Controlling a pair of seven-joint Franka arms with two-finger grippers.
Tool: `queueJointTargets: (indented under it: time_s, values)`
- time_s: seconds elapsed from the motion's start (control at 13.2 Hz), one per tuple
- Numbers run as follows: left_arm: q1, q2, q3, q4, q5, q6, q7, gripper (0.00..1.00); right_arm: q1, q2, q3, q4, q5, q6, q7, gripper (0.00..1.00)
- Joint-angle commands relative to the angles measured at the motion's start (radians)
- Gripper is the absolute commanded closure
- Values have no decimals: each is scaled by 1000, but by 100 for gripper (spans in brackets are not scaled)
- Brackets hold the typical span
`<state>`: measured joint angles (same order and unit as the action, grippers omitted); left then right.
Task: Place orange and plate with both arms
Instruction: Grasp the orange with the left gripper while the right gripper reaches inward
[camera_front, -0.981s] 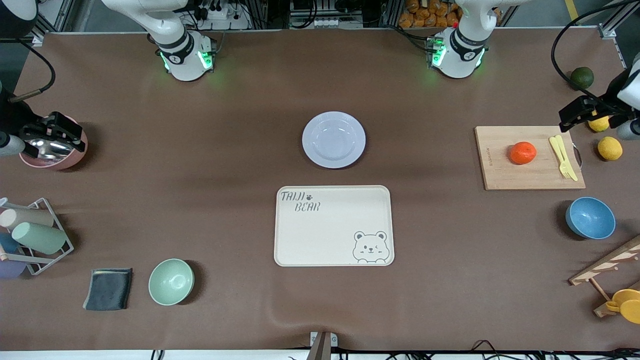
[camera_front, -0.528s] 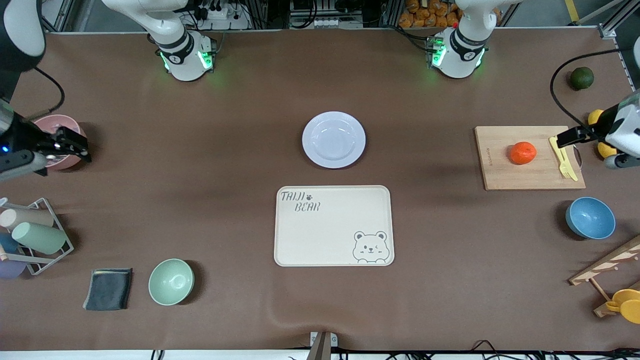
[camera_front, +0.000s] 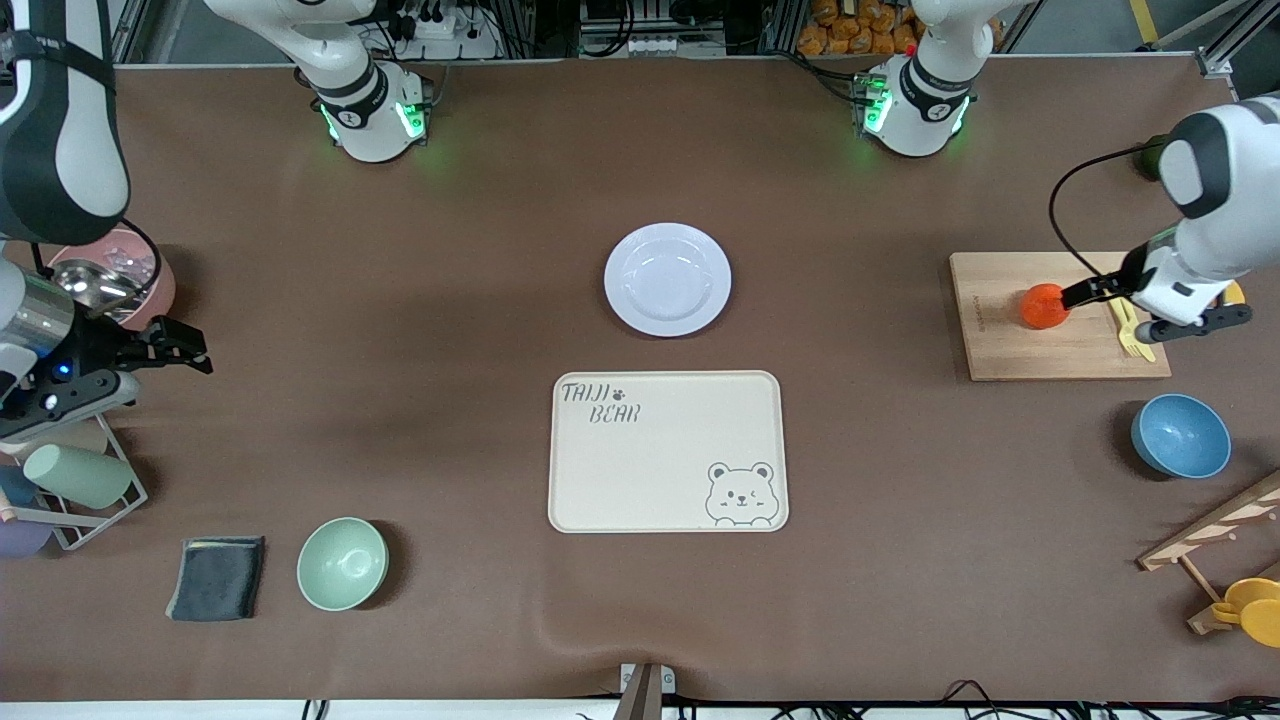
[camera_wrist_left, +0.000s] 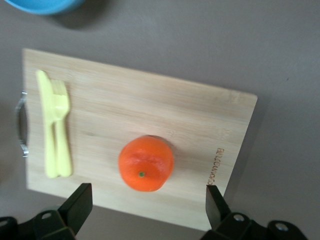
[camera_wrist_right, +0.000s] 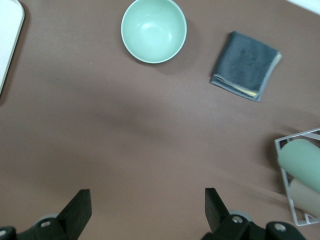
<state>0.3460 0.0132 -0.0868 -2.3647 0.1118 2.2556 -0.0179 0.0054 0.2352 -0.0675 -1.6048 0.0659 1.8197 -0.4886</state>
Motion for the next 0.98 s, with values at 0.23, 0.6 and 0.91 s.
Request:
queueJointTargets:
  time_s: [0.23,0.6,0.91]
  values:
    - [68,102,-7,-47,29,122,16,0,-10,65,14,8,200,-83,238,0]
    - [91,184,-5,-45,42,188,16,0,-18,92,14,-52,367,-92,278,0]
    - [126,234,-8,-45,109,251,18,14,-12,102,14,-142,557,-92,311,0]
